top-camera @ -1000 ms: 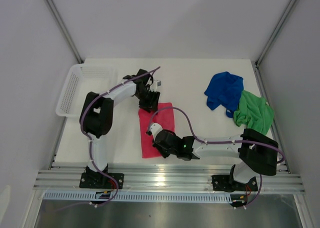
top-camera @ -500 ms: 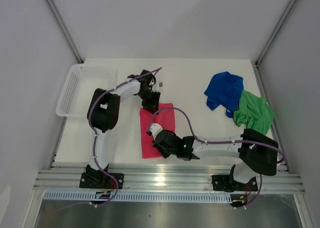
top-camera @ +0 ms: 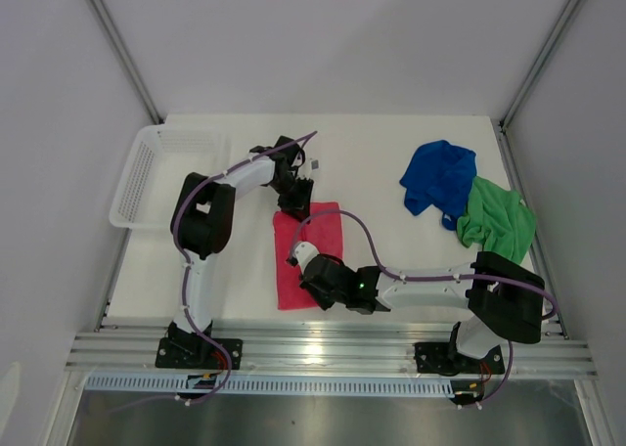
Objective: Roll the towels
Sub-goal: Fold the towel
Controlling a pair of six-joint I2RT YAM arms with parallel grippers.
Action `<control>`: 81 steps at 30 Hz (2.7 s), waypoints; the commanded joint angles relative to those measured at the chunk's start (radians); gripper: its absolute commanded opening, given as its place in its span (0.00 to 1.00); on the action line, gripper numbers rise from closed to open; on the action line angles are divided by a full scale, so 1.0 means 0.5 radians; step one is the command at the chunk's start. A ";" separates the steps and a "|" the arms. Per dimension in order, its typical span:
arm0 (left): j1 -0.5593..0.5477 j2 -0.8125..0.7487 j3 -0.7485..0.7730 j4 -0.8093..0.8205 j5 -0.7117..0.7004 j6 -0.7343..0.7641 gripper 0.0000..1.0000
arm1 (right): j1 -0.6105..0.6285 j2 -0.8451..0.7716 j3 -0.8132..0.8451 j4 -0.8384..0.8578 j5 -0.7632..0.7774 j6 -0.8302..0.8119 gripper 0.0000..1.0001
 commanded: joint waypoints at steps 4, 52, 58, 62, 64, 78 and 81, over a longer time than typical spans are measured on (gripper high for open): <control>-0.001 -0.031 0.065 0.030 0.011 -0.026 0.10 | 0.020 -0.031 0.047 -0.005 0.048 -0.003 0.00; 0.195 -0.574 -0.527 0.168 -0.105 0.287 0.01 | 0.020 0.125 0.639 -0.524 -0.308 -0.254 0.00; 0.208 -0.534 -0.533 0.181 -0.124 0.305 0.01 | 0.020 0.281 0.719 -0.505 -0.336 -0.230 0.00; 0.214 -0.546 -0.530 0.187 -0.130 0.320 0.01 | 0.017 0.306 0.746 -0.505 -0.351 -0.239 0.00; 0.217 -0.543 -0.524 0.190 -0.157 0.327 0.01 | 0.017 0.309 0.768 -0.499 -0.360 -0.248 0.00; 0.241 -0.467 -0.423 0.052 -0.204 0.382 0.01 | 0.008 0.499 0.860 -0.444 -0.474 -0.211 0.01; 0.241 -0.470 -0.416 0.040 -0.204 0.388 0.01 | -0.010 0.527 0.863 -0.426 -0.495 -0.196 0.02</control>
